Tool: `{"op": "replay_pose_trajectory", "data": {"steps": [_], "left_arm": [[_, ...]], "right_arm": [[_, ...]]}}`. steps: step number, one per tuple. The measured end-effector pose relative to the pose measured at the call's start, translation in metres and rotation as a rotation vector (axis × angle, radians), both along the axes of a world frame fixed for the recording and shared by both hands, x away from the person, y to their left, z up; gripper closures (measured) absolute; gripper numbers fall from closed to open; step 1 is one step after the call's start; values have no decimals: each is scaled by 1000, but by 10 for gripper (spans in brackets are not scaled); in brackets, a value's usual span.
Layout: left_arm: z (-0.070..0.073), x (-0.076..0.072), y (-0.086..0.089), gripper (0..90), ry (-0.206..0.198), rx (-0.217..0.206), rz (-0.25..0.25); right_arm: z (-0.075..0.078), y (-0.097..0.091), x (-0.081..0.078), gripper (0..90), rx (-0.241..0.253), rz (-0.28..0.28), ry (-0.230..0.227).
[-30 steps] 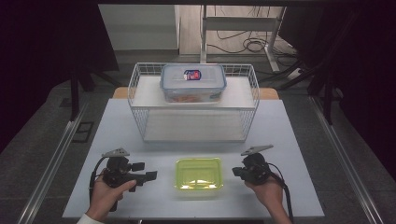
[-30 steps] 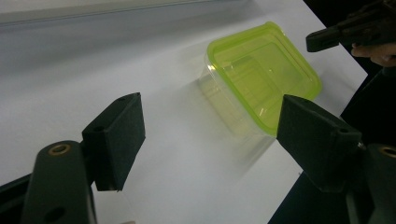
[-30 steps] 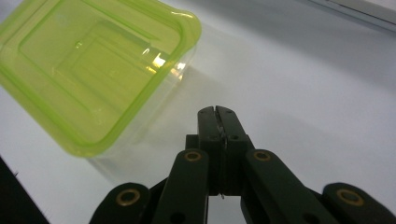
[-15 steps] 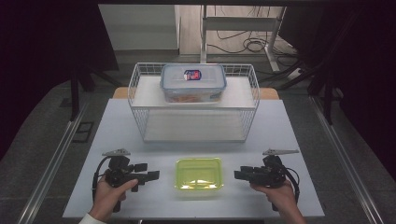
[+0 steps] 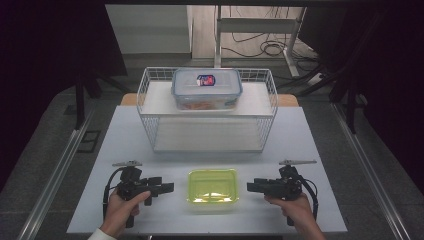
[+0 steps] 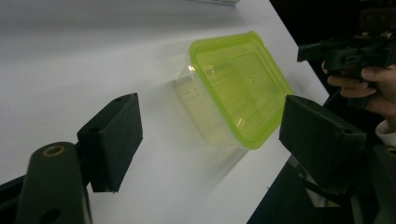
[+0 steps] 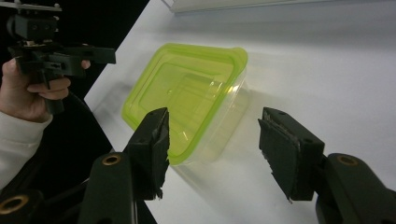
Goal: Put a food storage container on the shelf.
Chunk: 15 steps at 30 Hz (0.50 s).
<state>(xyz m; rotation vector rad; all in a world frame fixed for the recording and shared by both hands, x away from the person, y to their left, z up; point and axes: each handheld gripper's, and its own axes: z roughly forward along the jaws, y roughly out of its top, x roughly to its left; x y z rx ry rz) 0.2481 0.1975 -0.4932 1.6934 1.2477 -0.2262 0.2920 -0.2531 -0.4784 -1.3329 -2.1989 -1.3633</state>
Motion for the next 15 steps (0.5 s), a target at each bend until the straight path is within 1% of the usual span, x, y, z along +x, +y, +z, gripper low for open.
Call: {"op": "replay_pose_trajectory", "data": {"steps": [1, 3, 4, 8, 9, 10, 11, 12, 13, 15], "left_arm": [[-1, 1, 0, 208, 4, -13, 2], [-2, 1, -1, 215, 3, -20, 9], [-3, 2, -3, 219, 7, -33, 9], [-7, 6, -8, 232, 44, -86, 7], [-8, 7, -9, 237, 50, -95, 4], [-10, 9, -11, 242, 64, -110, 6], [-12, 10, -11, 249, 78, -137, 5], [-15, 12, -11, 255, 98, -163, 9], [-19, 14, -11, 263, 120, -178, 14], [-21, 17, -11, 273, 127, -163, 21]], "right_arm": [[-1, 1, 1, 432, 4, 2, 4], [-2, 2, 2, 437, 13, 0, 14], [-3, 3, 2, 442, 22, 0, 25], [-7, 7, 6, 456, 49, 3, 47], [-8, 9, 7, 460, 61, 2, 62], [-9, 10, 8, 463, 66, 1, 67], [-10, 11, 10, 468, 70, -3, 72], [-11, 12, 11, 472, 70, -4, 79], [-12, 12, 12, 476, 70, -4, 83], [-14, 13, 14, 484, 69, -5, 92]]}}
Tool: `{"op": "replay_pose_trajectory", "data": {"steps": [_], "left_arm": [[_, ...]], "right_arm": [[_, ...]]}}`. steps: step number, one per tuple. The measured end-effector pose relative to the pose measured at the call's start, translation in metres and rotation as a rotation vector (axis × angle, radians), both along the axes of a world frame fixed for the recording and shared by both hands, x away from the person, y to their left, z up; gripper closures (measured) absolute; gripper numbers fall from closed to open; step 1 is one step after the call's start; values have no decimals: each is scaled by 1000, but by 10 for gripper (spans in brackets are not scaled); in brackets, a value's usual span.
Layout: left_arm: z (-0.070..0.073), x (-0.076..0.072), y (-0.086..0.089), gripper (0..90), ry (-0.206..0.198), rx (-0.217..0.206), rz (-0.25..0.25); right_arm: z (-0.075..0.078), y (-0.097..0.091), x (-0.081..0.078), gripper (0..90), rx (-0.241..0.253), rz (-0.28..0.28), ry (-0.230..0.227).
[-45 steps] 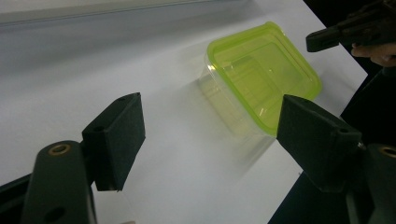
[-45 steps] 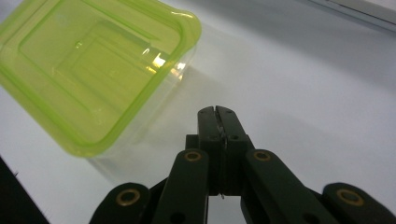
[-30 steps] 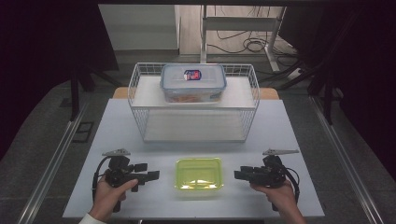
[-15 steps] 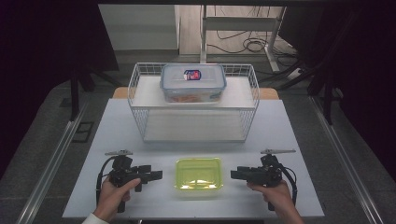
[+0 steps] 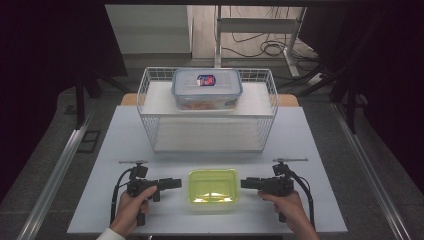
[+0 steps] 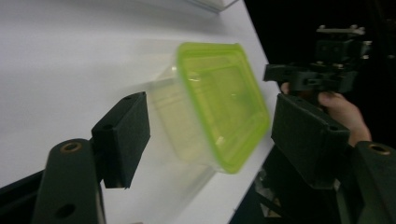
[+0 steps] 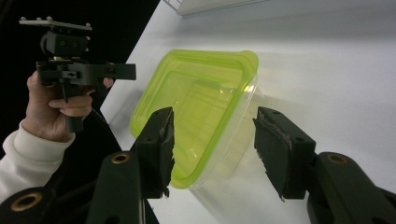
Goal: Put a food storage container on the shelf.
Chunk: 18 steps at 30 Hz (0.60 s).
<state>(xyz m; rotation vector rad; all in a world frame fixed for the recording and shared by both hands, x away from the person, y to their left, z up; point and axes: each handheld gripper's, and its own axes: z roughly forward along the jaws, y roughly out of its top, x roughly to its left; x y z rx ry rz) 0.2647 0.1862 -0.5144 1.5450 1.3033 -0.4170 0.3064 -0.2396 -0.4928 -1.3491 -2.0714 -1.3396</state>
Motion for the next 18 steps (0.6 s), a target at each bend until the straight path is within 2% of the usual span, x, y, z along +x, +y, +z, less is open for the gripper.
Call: {"op": "replay_pose_trajectory", "data": {"steps": [4, 11, 18], "left_arm": [[-4, 4, -2, 294, 20, -3, 1], [-13, 8, -15, 332, 53, 19, -39], [-22, 13, -25, 416, 89, -7, -65]], "right_arm": [[-4, 3, 3, 498, 2, 1, 24], [-12, 11, 7, 509, -2, 9, 52], [-17, 16, 8, 556, -14, 9, 74]]}}
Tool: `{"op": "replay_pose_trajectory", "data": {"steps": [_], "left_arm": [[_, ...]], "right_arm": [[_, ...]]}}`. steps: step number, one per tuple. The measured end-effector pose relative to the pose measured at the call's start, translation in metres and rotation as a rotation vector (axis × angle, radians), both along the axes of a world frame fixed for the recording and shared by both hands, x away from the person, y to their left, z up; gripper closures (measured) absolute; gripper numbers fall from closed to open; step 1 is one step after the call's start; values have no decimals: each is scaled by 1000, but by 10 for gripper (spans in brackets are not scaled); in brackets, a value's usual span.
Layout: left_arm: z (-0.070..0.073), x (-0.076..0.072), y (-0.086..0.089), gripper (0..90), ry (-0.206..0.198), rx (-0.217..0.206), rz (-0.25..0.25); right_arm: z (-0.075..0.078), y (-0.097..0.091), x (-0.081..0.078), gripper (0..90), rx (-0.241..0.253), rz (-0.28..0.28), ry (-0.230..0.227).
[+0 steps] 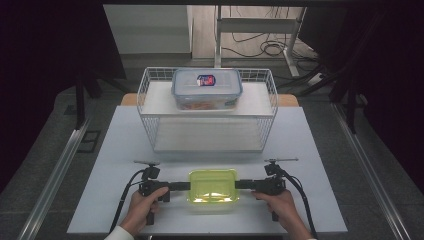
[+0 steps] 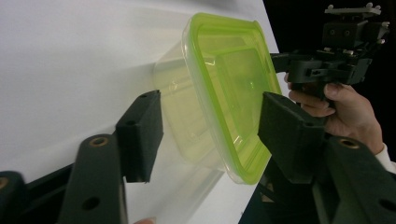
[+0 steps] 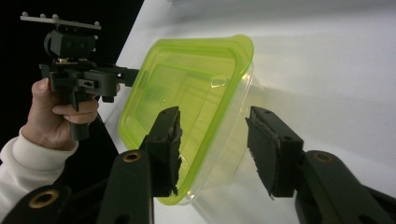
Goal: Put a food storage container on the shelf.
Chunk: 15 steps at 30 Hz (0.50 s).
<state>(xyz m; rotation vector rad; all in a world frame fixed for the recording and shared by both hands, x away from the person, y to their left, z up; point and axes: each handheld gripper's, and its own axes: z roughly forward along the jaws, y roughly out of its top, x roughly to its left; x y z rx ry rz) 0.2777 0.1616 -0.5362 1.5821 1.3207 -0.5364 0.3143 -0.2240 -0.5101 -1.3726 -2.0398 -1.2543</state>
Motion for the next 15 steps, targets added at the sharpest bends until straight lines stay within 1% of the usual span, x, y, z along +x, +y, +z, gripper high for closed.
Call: {"op": "replay_pose_trajectory", "data": {"steps": [1, 3, 8, 11, 13, 15], "left_arm": [[-2, 1, -1, 432, 6, -3, -11], [-4, 2, -3, 465, 15, -10, -14], [-5, 3, -5, 579, 28, -37, -28], [-6, 3, -7, 649, 34, -50, -40], [-7, 3, -9, 701, 36, -35, -30], [-6, 2, -7, 735, 42, -44, -36]], "right_arm": [[-1, 1, 0, 563, 1, 1, 1], [-2, 2, 0, 577, -2, 1, 7], [-4, 3, 1, 648, 25, 4, 35], [-7, 4, 1, 705, 16, 14, 52], [-8, 6, 1, 729, 11, 13, 64], [-9, 5, 1, 749, 17, 0, 78]]}}
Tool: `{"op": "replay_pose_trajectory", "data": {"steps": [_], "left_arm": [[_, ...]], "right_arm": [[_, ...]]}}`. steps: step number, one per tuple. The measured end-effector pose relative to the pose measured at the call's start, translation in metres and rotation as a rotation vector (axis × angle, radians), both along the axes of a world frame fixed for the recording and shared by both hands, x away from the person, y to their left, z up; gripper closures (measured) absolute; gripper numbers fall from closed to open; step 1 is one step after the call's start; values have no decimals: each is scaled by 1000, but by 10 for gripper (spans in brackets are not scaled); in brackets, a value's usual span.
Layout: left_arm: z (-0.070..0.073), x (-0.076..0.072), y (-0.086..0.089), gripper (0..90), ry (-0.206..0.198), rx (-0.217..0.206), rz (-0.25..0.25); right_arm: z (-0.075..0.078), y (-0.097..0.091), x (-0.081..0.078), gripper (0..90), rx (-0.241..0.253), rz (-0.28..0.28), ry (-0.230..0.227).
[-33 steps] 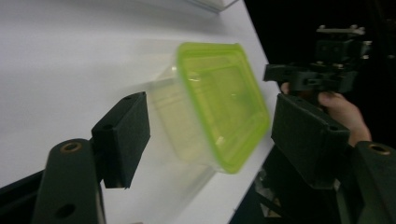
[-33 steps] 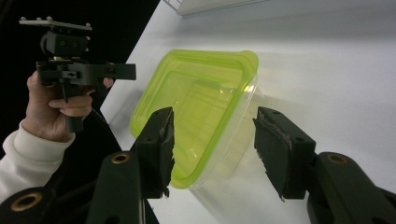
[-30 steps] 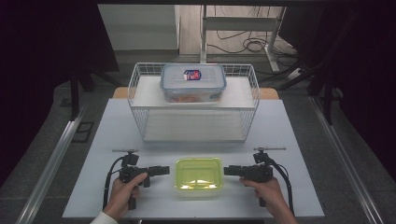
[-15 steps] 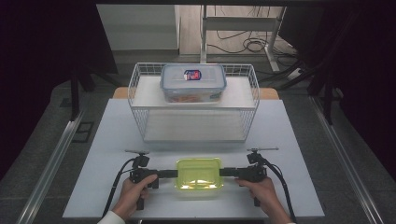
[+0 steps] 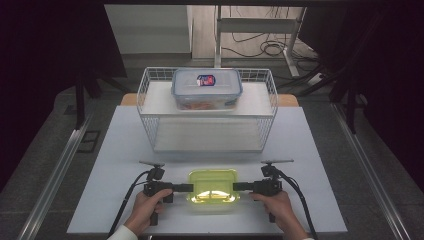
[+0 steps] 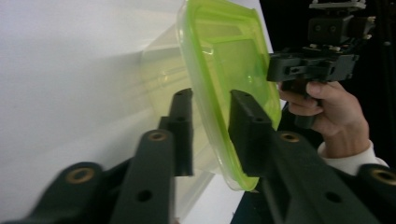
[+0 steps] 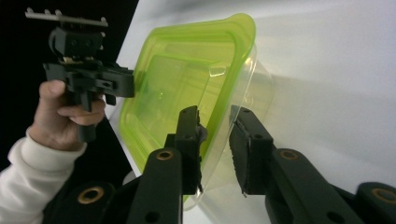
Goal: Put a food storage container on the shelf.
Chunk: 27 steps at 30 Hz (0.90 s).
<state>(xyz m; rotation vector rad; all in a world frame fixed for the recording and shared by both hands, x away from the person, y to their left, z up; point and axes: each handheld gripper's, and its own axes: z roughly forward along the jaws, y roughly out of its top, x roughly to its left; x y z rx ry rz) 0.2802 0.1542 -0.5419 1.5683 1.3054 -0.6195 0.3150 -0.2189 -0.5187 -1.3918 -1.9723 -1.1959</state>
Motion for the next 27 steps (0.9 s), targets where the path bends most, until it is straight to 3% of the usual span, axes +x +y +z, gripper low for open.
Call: {"op": "replay_pose_trajectory", "data": {"steps": [4, 9, 20, 27], "left_arm": [[4, -2, 1, 779, -19, -4, 4], [9, -4, 2, 795, -47, 13, -10], [31, -13, 7, 793, -122, 0, -10], [42, -16, 11, 793, -147, -7, -8]], "right_arm": [[2, -4, -1, 797, 43, -15, 14], [6, -4, -5, 811, 46, -8, 5], [20, -3, -9, 813, 80, 12, -52], [32, -1, -12, 812, 104, 23, -95]]}}
